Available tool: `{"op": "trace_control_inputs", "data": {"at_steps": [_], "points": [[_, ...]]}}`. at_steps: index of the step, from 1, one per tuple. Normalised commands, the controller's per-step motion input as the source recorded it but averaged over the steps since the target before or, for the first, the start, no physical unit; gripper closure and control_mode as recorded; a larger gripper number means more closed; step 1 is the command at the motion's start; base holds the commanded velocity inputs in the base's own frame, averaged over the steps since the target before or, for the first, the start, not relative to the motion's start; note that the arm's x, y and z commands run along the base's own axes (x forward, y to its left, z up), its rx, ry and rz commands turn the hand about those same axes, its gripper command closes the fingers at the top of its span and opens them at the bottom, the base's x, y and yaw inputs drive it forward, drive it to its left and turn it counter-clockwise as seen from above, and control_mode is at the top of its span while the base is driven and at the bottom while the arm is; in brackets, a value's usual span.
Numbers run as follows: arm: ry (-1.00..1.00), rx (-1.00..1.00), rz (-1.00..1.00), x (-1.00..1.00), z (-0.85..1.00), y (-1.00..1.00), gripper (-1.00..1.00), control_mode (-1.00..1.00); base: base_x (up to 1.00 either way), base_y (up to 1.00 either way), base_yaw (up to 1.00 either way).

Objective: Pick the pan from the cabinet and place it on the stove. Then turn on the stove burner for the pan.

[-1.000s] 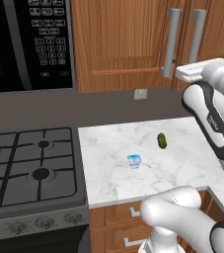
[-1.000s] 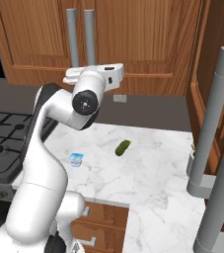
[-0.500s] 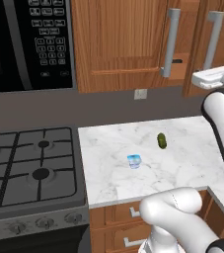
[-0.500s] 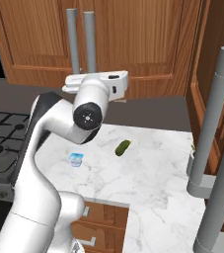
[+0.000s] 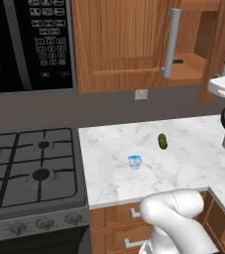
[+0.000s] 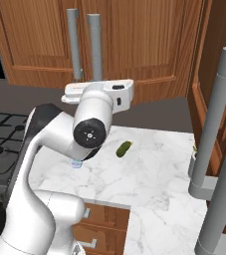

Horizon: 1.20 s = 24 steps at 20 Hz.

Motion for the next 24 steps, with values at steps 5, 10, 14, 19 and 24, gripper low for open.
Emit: {"op": "trace_control_inputs", "data": {"at_steps": [5, 10, 14, 19, 24], "points": [[-0.01, -0.01, 0.0, -0.42, -0.04, 0.0, -1.0, -1.0, 0.0, 0.0, 0.0], [-0.04, -0.01, 0.0, -0.6, 0.08, 0.0, -1.0, -1.0, 0.0, 0.0, 0.0], [-0.01, -0.07, -0.03, -0.4, 0.13, -0.02, -1.0, -1.0, 0.0, 0.0, 0.0], [-0.02, -0.09, -0.09, -0.61, 0.22, 0.09, -1.0, -1.0, 0.0, 0.0, 0.0], [-0.01, -0.16, -0.19, -0.42, 0.15, 0.47, -1.0, -1.0, 0.0, 0.0, 0.0]]}}
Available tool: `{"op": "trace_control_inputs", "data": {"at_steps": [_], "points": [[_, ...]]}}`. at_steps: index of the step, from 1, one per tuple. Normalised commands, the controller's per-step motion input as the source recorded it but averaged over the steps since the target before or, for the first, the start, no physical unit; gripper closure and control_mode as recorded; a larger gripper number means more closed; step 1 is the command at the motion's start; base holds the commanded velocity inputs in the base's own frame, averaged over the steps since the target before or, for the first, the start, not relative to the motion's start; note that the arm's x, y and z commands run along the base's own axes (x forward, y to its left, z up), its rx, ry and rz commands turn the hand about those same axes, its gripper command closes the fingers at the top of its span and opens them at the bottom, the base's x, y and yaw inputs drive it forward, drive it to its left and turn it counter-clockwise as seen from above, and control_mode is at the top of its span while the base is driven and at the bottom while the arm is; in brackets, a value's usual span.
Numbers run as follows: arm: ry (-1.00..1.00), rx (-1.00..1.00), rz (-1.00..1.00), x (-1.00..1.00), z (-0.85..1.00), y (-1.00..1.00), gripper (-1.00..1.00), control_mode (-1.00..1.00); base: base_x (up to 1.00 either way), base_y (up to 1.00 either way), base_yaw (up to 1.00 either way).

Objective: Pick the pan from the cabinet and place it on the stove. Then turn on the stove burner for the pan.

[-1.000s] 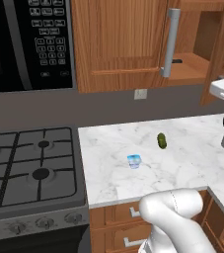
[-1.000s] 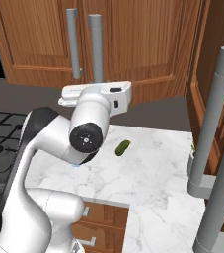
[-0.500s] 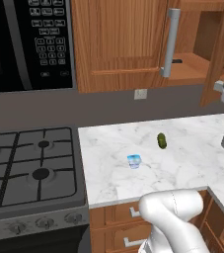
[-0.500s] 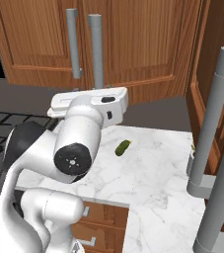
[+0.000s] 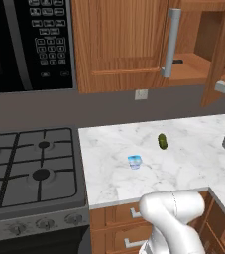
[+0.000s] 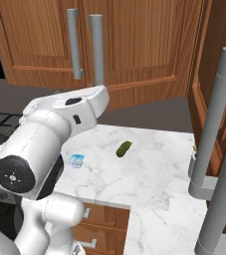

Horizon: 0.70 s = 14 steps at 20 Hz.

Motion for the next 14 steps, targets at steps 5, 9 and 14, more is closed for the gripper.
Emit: {"op": "trace_control_inputs", "data": {"at_steps": [5, 9, 14], "points": [[0.0, -0.24, -0.25, -0.1, 0.02, 0.67, -1.0, -1.0, 0.0, 0.0, 0.0], [0.06, -0.27, -0.29, 0.03, 0.0, 0.8, -1.0, -1.0, 0.0, 0.0, 0.0], [0.11, -0.26, -0.3, 0.23, 0.0, 0.64, -1.0, -1.0, 0.0, 0.0, 0.0]]}}
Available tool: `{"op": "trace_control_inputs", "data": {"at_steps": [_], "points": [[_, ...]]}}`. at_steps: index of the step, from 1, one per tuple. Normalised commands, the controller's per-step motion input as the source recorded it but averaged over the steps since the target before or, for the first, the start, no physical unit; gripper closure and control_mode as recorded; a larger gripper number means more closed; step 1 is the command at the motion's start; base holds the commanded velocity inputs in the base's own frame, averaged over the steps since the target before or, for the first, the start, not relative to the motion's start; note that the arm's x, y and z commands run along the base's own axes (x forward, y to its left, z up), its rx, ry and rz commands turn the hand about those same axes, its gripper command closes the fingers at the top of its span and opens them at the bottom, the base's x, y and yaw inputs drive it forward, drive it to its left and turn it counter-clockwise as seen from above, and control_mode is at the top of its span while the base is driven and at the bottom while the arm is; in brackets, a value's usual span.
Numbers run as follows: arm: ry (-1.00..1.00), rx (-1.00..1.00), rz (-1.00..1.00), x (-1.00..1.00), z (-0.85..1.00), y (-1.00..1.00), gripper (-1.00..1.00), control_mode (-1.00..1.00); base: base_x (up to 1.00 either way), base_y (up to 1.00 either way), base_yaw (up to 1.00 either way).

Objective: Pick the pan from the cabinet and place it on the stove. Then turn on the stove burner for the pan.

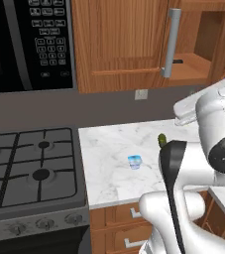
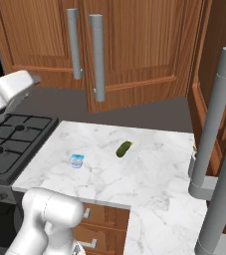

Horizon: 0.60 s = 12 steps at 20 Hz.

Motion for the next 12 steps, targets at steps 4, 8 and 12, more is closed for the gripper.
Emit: {"op": "trace_control_inputs", "data": {"at_steps": [4, 8, 12], "points": [[0.18, -0.21, -0.22, 0.46, 0.0, 0.25, -1.0, -1.0, 0.0, 0.0, 0.0], [0.2, -0.14, -0.14, 0.58, -0.05, 0.01, -1.0, -1.0, 0.0, 0.0, 0.0], [0.21, -0.1, -0.09, 0.61, -0.11, -0.02, -1.0, -1.0, 0.0, 0.0, 0.0]]}}
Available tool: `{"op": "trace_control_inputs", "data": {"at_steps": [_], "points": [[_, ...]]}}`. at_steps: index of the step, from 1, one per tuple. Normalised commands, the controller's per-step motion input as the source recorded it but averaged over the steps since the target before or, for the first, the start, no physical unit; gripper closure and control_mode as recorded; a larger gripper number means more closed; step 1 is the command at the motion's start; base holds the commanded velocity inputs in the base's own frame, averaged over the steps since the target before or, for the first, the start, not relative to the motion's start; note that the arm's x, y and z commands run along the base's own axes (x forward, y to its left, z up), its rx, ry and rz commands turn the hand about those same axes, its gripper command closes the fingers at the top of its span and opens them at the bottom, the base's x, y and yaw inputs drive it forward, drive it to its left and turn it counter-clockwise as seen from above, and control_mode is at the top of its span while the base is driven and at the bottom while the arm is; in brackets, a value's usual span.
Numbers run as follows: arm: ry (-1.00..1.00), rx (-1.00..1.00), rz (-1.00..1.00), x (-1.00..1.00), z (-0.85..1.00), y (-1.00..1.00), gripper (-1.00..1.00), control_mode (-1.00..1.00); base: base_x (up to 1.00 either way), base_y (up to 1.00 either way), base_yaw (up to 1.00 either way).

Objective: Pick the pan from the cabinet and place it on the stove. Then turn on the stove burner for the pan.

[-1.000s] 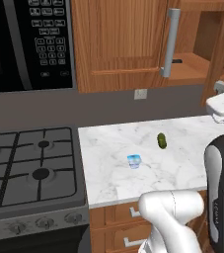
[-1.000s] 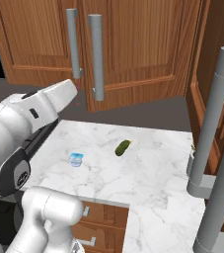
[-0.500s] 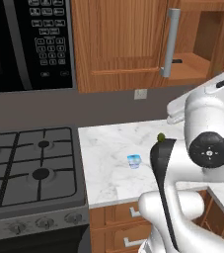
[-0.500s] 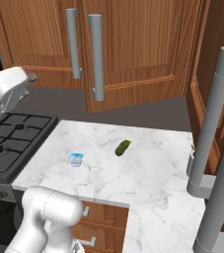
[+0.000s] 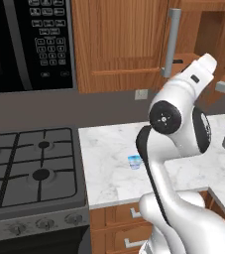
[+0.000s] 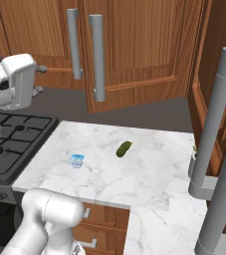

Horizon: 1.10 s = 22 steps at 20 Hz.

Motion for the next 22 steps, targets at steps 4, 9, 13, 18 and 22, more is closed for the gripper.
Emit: {"op": "trace_control_inputs", "data": {"at_steps": [4, 9, 13, 18, 22], "points": [[0.21, -0.08, -0.08, 0.57, -0.11, -0.09, -1.0, -1.0, 0.0, 0.0, 0.0], [0.18, -0.04, -0.06, 0.43, -0.08, -0.33, -1.0, -1.0, 0.0, 0.0, 0.0], [0.17, -0.02, -0.04, 0.33, -0.07, -0.44, -1.0, -1.0, 0.0, 0.0, 0.0], [0.19, -0.03, -0.05, 0.29, -0.12, -0.39, -1.0, -1.0, 0.0, 0.0, 0.0], [0.15, -0.02, -0.08, 0.07, -0.12, -0.44, -1.0, -1.0, 0.0, 0.0, 0.0]]}}
